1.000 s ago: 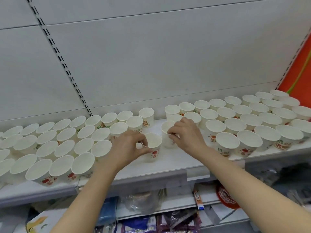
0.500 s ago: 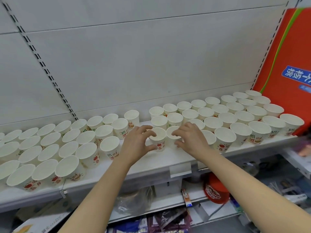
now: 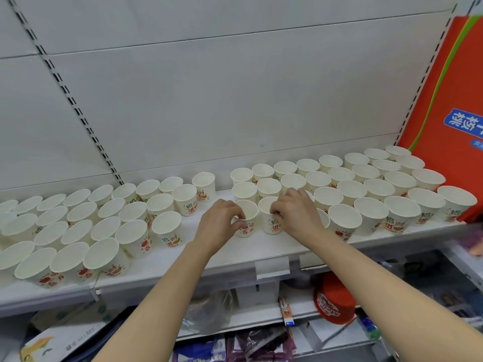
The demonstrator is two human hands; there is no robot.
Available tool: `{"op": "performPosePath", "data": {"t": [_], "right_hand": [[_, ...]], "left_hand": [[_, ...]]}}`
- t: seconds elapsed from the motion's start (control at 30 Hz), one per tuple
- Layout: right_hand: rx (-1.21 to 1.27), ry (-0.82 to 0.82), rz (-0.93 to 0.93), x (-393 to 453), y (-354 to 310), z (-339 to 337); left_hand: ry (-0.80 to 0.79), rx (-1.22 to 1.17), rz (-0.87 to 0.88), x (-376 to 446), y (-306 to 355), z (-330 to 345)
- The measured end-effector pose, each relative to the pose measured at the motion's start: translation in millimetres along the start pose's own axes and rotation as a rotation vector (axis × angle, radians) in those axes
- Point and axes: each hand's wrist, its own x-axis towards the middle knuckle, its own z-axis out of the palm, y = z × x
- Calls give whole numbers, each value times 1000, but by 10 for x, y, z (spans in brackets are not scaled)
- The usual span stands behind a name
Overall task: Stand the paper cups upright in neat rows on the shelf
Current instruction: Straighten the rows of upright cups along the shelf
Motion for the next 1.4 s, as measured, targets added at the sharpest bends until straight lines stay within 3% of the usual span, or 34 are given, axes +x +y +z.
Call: {"op": "performPosePath", "data": {"t": [0.23,0.37,0.53,0.63,0.77,1.07,1.27,1.4], "right_hand": [[-55,46,-39,-47,46,61],[20,190,-78,-102,56,70],[119,312,-192,-177,-111,105],[121,297,-227,-191,-258,159],[151,260,-255,-110,-490,235],[279,56,-156,724,-1251,617],[144,-107,-87,1283,-1544,957],[77,-115,-69,1361,-1585,1013]], "left_hand": [[24,-24,-15,-55,89,7],[173,31,-85,-248,89,-47],[442,240,-347,-700,-345,-251],[292,284,-516,-782,-601,-403],[141,333,-522,-754,-716,-471],[262,-82,-402,-1092,-923,-783],[247,-184,-354,-1262,-1030,-935],[209,-220,-330,-1265,-1111,-915]]}}
